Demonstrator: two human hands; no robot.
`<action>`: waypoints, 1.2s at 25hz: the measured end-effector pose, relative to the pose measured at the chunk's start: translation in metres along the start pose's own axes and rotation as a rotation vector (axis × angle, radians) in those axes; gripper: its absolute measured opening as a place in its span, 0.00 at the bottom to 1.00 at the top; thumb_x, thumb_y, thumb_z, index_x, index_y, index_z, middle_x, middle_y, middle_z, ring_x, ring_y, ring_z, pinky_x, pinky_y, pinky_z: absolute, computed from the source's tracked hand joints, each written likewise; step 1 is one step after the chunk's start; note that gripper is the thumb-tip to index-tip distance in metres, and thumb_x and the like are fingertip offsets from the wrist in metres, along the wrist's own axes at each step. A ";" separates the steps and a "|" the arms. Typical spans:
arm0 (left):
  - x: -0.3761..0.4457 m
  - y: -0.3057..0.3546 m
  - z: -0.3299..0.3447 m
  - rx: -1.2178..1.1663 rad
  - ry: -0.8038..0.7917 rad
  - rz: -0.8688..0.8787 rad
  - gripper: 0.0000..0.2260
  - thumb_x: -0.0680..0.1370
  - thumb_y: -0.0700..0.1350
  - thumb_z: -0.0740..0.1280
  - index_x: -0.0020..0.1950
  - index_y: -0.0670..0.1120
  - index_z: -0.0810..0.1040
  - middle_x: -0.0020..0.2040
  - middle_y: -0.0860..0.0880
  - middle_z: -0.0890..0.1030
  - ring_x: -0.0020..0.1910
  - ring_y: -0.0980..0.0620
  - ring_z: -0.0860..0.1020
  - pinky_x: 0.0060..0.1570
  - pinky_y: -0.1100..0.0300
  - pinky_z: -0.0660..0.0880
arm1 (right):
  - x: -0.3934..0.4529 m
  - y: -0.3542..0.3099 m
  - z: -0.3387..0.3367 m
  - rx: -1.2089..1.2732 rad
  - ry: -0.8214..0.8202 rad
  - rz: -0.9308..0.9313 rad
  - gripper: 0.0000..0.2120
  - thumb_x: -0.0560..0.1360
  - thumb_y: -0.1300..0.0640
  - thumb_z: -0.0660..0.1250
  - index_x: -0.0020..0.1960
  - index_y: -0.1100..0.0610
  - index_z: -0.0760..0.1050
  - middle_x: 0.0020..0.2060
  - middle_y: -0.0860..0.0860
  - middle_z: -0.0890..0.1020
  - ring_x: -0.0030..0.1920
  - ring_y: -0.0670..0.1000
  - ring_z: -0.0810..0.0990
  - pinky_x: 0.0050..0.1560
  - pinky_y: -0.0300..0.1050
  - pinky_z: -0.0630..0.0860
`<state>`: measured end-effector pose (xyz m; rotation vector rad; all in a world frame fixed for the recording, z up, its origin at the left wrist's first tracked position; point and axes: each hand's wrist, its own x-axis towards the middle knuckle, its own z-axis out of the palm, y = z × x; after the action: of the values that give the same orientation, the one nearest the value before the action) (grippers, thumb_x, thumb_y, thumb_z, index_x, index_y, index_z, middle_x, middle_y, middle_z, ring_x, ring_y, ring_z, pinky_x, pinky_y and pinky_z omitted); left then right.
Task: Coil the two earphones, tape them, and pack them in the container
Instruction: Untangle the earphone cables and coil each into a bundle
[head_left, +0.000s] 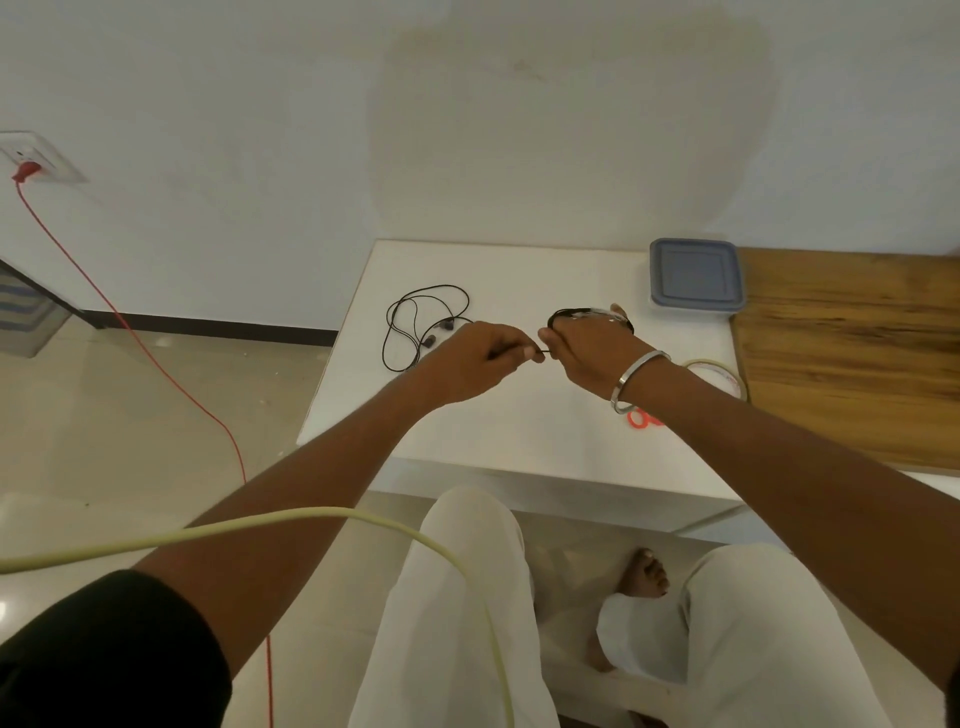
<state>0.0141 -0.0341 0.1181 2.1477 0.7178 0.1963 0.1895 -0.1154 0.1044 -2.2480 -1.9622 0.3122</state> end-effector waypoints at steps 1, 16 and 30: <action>0.001 0.000 -0.002 0.031 -0.003 0.004 0.10 0.81 0.47 0.62 0.52 0.49 0.83 0.30 0.49 0.73 0.29 0.54 0.68 0.34 0.61 0.67 | -0.001 0.002 0.001 0.008 -0.002 -0.022 0.19 0.80 0.44 0.44 0.40 0.51 0.66 0.35 0.46 0.76 0.39 0.52 0.76 0.68 0.64 0.56; 0.006 -0.016 -0.021 -0.038 0.245 -0.019 0.06 0.81 0.48 0.63 0.46 0.51 0.79 0.35 0.58 0.79 0.32 0.56 0.76 0.36 0.66 0.73 | -0.011 -0.030 -0.021 1.364 -0.535 0.003 0.20 0.81 0.47 0.52 0.38 0.56 0.73 0.31 0.55 0.79 0.43 0.57 0.82 0.53 0.54 0.75; -0.002 -0.018 0.029 -0.101 -0.030 0.008 0.11 0.83 0.48 0.58 0.53 0.56 0.80 0.33 0.54 0.75 0.33 0.56 0.79 0.40 0.64 0.78 | 0.011 -0.051 -0.040 1.880 0.129 0.184 0.19 0.82 0.48 0.50 0.39 0.54 0.72 0.34 0.51 0.82 0.49 0.55 0.83 0.62 0.55 0.67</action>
<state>0.0158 -0.0460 0.0868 2.0535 0.6686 0.1998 0.1514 -0.0962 0.1551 -0.9845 -0.5285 1.2403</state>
